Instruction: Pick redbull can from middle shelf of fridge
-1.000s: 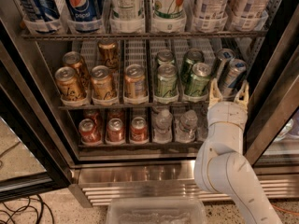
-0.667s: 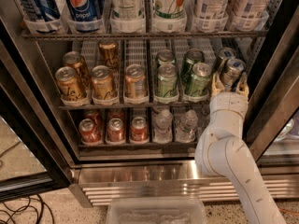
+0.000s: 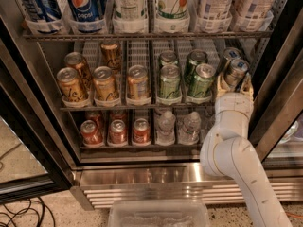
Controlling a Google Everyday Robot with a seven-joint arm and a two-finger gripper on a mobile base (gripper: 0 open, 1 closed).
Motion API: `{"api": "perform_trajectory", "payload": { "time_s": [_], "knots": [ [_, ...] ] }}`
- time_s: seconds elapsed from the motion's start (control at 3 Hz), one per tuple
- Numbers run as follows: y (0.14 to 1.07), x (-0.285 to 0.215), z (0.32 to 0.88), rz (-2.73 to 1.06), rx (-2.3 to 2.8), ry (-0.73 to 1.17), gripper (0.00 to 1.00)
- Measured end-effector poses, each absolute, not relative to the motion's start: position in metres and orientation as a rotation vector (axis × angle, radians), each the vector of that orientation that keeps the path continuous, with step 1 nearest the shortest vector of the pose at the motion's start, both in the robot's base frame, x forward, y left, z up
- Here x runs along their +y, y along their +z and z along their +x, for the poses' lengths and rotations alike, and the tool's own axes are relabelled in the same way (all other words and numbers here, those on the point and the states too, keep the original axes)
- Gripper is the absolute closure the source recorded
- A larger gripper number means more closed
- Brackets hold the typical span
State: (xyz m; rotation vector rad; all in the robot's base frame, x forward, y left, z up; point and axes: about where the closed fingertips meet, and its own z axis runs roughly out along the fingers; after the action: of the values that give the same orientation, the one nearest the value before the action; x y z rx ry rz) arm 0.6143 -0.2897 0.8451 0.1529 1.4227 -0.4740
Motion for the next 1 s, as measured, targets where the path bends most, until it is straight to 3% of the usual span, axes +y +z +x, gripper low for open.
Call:
{"api": "perform_trajectory", "payload": {
  "time_s": [0.67, 1.0],
  "knots": [
    [0.844, -0.290, 0.602, 0.139, 1.407, -0.422, 1.00],
    [0.862, -0.283, 0.583, 0.101, 1.346, -0.364, 1.00]
  ]
}}
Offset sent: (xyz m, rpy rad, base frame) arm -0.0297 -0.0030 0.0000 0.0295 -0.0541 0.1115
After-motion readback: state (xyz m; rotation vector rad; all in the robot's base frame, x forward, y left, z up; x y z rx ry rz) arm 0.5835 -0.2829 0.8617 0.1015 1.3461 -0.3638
